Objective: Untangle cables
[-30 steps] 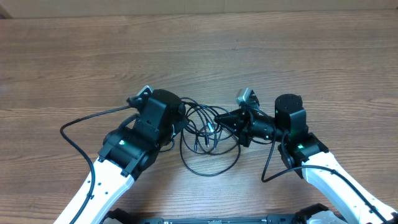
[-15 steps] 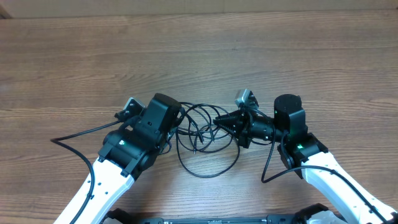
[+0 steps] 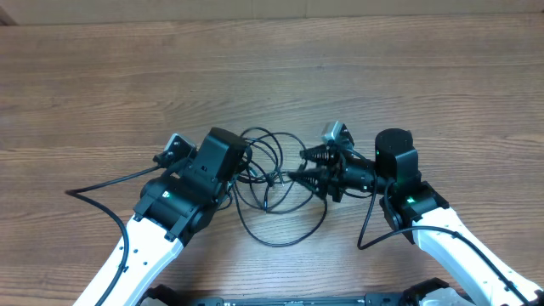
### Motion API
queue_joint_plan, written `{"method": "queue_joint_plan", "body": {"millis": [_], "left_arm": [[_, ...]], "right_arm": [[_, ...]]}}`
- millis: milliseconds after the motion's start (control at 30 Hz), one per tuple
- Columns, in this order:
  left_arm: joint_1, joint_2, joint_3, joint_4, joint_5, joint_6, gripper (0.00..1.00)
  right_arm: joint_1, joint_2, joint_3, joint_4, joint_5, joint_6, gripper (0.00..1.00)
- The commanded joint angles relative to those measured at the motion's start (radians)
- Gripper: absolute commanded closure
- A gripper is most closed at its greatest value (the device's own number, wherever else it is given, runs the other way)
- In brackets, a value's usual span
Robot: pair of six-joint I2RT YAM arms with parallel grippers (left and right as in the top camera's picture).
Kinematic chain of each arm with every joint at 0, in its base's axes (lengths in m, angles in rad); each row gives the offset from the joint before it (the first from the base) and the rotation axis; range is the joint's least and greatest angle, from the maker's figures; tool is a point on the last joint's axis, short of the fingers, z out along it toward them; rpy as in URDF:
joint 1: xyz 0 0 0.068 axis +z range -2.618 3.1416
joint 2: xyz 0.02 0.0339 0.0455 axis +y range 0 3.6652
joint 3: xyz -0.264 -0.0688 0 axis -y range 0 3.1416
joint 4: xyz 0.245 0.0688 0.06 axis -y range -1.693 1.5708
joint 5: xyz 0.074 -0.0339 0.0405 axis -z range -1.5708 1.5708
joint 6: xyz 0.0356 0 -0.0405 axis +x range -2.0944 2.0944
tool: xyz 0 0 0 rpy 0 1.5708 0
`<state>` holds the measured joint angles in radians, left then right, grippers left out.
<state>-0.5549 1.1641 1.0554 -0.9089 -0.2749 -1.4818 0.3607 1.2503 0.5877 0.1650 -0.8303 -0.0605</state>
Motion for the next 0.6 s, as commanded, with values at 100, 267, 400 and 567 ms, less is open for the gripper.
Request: {"method": "queue_joint_plan", "body": {"millis": [100,267,400,567], "left_arm": [[0.005,0.003,0.009,0.059,-0.002,0.112,0.96],[0.005,0.003,0.009,0.148,0.079,0.258,0.96],[0.005,0.003,0.009,0.213,0.169,0.405,0.96],[0.005,0.003,0.009,0.264,0.254,0.559,0.96]], "right_arm": [[-0.002,-0.002,0.009,0.005,0.004,-0.001,0.00],[-0.002,-0.002,0.009,0.005,0.004,0.000,0.00],[-0.002,-0.002,0.009,0.005,0.004,0.000,0.00],[-0.002,-0.002,0.009,0.005,0.026,0.000,0.00]]}}
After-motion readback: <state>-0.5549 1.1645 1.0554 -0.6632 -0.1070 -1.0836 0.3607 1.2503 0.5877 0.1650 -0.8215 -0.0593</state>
